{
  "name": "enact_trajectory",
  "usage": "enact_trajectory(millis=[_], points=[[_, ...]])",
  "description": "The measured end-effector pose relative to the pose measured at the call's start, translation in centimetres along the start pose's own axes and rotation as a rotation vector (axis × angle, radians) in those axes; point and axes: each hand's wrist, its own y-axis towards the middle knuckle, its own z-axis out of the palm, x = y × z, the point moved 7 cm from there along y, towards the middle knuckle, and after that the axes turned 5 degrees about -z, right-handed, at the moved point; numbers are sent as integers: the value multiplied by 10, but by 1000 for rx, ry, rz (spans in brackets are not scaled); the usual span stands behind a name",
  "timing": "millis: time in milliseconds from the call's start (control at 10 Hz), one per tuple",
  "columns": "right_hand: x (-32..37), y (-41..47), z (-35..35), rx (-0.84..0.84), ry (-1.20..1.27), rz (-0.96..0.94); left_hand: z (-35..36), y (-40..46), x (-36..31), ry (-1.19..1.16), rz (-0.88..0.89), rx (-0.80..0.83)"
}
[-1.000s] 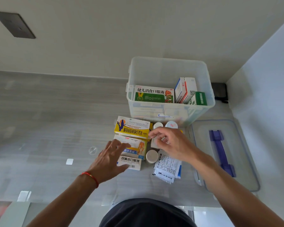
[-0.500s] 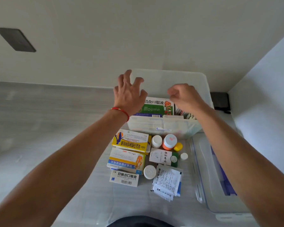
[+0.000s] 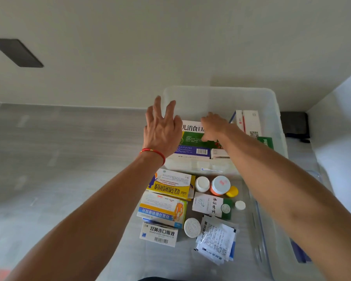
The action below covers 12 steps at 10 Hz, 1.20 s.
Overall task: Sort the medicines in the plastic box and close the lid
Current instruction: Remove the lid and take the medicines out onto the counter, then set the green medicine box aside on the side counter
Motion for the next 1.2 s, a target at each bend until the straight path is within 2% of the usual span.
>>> enact_trajectory(millis=[100,200,300,500,600,700,900,1000,1100,1200], points=[[2,-4,-14,-126,-99,-19,0,0,-4,123,79,-9],[5,-15,-25,-212,-146,-21,2,0,-8,253,150,54],[8,-29,-33,-197,-122,-53,3,1,-6,293,195,-2],[8,-74,-78,-430,29,-102,2,1,-4,292,195,-11],[2,-102,-107,-573,122,-116,0,-1,-5,141,211,-7],[-2,-126,-131,-633,235,-162,-9,0,4,-275,70,-3],[2,-166,-159,-637,429,-305,-58,-26,6,-717,76,-60],[16,-173,-157,-597,492,-374,-65,-45,21,-1068,-13,54],[34,-172,-146,-563,481,-410,-65,-68,48,-1277,-148,116],[42,-172,-137,-568,492,-399,-60,-94,85,-1381,-296,110]])
